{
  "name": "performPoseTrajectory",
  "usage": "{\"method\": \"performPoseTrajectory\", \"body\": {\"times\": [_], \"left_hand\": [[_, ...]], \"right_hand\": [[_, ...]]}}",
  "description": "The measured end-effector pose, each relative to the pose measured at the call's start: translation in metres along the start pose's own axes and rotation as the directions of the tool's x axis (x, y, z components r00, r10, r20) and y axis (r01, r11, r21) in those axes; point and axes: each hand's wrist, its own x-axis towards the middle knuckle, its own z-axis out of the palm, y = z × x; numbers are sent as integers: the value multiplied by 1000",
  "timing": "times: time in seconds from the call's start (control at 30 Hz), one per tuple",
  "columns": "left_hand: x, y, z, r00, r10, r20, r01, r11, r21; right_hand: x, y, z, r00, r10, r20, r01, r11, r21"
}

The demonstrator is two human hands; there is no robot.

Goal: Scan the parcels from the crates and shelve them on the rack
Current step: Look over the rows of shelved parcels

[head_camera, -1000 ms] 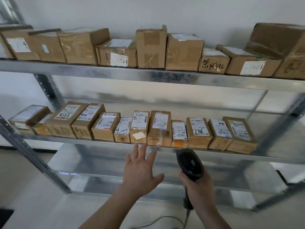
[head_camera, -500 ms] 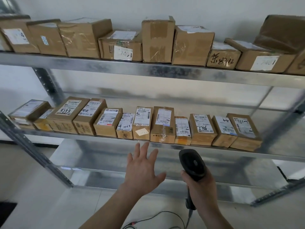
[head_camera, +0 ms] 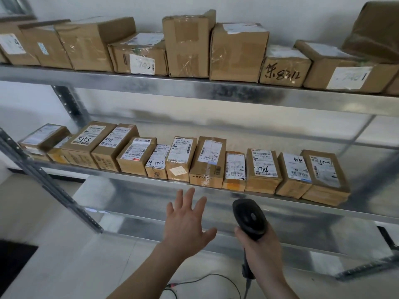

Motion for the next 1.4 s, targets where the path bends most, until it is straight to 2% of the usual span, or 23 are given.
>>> {"method": "performPoseTrajectory", "body": {"times": [0.23,0.7,1.03,1.4], "left_hand": [[10,30,-3,999,-44,2,44,999,2],[14,66,0,993,-107,-46,107,994,-14],[20,40,-3,998,-23,-65,20,999,-39],[15,-29,3,995,79,-56,-81,996,-40]], "right_hand": [[20,-4,-32,995,2,97,-6,999,34],[38,5,-58,993,36,110,-35,999,-19],[26,-2,-33,999,35,20,-34,999,-17],[3,-3,18,999,-9,-42,7,999,-47]]}}
